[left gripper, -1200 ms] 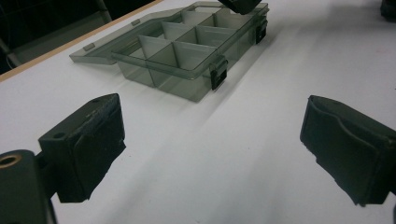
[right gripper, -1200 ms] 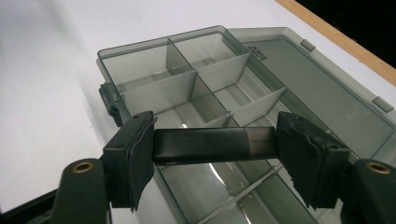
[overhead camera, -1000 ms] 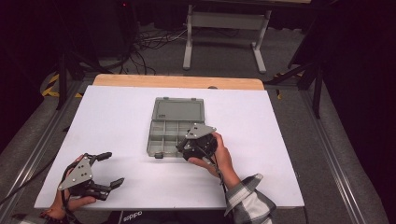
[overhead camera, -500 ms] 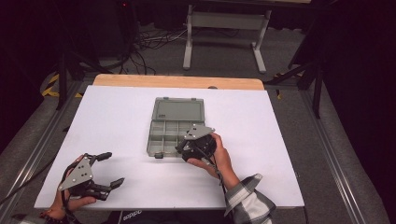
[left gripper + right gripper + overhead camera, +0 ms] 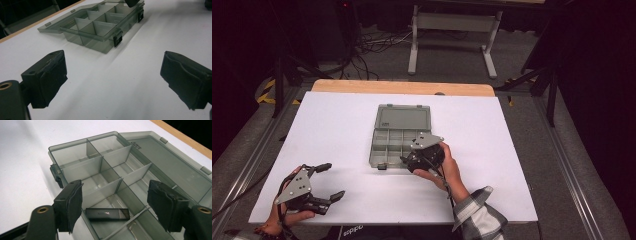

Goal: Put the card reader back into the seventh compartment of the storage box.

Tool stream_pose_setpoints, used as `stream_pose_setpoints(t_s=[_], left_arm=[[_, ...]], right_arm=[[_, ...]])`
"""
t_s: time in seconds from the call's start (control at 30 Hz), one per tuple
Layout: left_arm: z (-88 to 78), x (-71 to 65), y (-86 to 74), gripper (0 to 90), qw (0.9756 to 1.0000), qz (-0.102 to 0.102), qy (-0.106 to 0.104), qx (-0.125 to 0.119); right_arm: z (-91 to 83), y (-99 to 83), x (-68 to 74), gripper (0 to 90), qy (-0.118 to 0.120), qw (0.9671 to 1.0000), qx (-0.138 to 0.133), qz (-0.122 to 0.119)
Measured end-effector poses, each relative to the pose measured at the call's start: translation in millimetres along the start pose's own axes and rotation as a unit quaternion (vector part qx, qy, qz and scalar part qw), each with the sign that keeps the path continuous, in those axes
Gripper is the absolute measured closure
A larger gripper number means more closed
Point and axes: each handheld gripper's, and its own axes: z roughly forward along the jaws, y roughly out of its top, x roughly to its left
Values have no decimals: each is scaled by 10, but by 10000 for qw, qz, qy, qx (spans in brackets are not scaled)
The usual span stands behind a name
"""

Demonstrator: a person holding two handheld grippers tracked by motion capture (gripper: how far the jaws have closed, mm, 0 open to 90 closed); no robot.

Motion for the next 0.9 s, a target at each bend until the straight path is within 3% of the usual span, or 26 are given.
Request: stream_pose_setpoints(t_s=[0.9], left_arm=[[14, 4, -12, 76, 9999, 36, -36, 101]], right_arm=[[-226, 89, 46, 251, -395, 9976, -481, -314]])
